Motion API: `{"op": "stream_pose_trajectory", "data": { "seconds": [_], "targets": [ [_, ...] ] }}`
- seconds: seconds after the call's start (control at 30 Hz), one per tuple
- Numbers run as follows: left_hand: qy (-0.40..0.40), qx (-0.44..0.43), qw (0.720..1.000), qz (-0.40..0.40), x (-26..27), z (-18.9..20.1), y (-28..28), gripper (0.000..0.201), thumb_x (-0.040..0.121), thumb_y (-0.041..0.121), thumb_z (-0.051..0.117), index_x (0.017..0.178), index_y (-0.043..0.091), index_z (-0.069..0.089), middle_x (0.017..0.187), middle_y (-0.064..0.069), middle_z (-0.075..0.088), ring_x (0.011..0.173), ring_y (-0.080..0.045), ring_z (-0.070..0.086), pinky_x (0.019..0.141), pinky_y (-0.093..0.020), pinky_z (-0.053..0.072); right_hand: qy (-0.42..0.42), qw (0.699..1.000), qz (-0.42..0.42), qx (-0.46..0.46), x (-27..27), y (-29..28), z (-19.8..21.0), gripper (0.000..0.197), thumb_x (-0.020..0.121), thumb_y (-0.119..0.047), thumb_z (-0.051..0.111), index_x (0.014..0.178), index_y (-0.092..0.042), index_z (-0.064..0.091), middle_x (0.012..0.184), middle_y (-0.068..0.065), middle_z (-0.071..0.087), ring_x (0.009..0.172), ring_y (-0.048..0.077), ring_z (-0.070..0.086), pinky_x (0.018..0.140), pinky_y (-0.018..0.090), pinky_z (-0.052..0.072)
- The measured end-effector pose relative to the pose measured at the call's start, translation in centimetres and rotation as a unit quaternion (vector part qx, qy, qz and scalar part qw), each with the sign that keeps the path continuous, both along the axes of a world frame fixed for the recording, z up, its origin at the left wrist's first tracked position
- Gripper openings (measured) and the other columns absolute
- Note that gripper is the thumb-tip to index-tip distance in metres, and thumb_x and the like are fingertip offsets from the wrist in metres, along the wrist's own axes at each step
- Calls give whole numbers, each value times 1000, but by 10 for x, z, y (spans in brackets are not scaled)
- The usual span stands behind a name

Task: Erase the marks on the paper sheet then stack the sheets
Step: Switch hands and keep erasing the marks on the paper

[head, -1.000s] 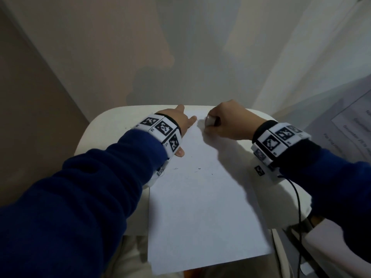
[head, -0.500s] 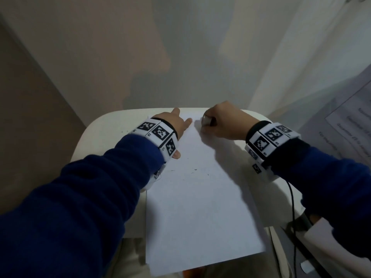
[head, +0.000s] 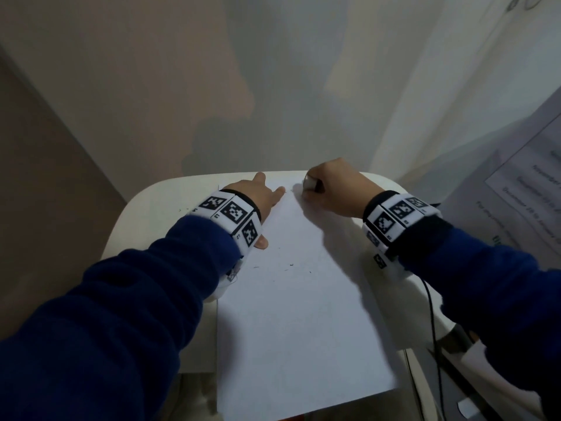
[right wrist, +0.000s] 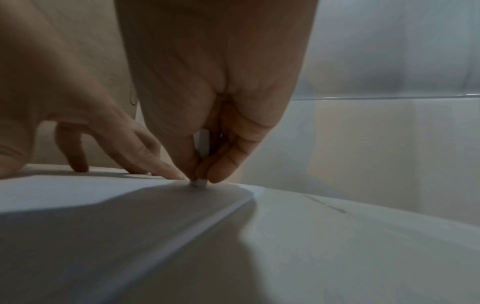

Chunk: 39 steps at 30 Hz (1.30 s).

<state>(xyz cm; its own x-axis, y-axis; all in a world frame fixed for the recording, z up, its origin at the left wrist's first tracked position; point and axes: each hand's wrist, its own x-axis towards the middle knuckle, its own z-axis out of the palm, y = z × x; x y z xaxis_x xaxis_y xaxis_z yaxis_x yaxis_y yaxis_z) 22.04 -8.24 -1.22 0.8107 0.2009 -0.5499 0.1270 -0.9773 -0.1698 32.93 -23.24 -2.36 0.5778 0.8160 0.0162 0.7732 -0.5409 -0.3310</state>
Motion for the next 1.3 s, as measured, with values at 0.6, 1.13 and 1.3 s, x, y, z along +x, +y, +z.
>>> {"op": "stream_pose_trajectory", "data": {
  "seconds": [0.6,1.13,1.3],
  "targets": [
    [15,-14,1000,7,4,0,-1,124,75,41,86,156,44,-8,163,-11,1,136,-36,43,99,-49,51,19,998,13,-59,-10,-3,6,14,83,-16,61,74,-9,69,73,4,70,70,23,63,67,32,53],
    [11,-8,1000,1,2,3,-2,122,77,41,84,156,43,-8,162,-11,5,134,-34,45,96,-47,52,13,999,-2,-46,-14,-10,10,17,86,-15,60,72,-7,65,67,3,65,62,19,56,59,23,43],
    [13,-11,1000,8,2,5,-4,121,78,40,84,156,44,-8,164,-10,1,137,-34,41,95,-45,51,8,999,-36,-30,0,3,3,13,82,-10,55,74,-3,63,74,11,66,72,30,60,62,31,46]
  ]
}}
